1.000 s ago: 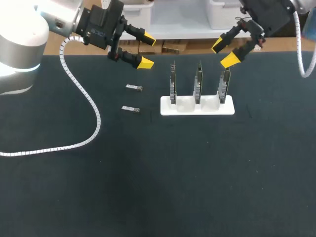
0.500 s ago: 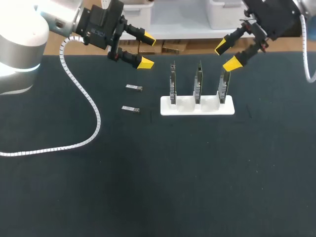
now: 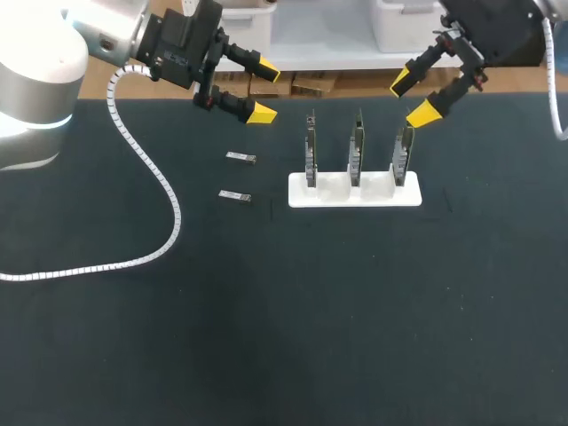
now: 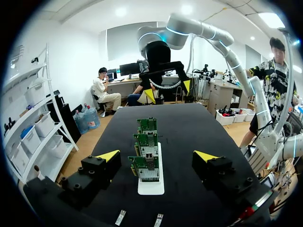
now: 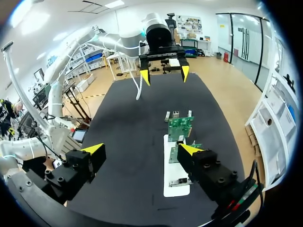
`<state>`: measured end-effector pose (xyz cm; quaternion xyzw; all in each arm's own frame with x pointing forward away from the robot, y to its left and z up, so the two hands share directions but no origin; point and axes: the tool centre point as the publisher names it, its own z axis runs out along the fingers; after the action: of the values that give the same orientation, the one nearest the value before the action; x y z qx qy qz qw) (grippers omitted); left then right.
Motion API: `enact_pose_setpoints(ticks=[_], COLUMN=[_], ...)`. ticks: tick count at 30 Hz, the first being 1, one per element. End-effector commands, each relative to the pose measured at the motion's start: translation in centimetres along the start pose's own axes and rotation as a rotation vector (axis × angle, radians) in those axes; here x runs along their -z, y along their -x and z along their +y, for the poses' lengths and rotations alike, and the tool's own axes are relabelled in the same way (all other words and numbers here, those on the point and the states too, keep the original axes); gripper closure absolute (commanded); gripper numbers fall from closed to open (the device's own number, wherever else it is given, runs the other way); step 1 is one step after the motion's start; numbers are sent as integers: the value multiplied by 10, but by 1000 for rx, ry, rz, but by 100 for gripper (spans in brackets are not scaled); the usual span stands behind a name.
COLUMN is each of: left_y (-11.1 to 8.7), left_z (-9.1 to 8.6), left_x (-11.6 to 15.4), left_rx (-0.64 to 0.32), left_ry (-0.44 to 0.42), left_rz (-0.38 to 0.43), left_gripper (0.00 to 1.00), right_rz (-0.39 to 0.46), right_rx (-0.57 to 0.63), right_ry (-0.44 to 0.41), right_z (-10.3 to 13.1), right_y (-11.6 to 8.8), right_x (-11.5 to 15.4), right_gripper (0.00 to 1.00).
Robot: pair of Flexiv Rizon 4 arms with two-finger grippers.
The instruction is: Pick up the optical module with the left hand, and insert it into the network port with the right hand.
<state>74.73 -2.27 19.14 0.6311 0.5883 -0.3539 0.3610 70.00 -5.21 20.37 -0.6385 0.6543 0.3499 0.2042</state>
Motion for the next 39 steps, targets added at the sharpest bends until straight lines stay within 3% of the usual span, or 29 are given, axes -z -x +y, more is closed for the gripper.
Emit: enact_pose_setpoints(ticks=[1,39], left_y=[1,1], left_z=[2,2], left_x=[0,0], left_rx=[2,2], left_ry=[-5,-5], left_rz=[5,5], left_gripper=[0,0], right_rz=[0,0], right_rx=[0,-1], right_ry=[7,-12], right_z=[-6,-5], right_y=[0,-4], right_x=[-1,8], right_gripper=[0,0])
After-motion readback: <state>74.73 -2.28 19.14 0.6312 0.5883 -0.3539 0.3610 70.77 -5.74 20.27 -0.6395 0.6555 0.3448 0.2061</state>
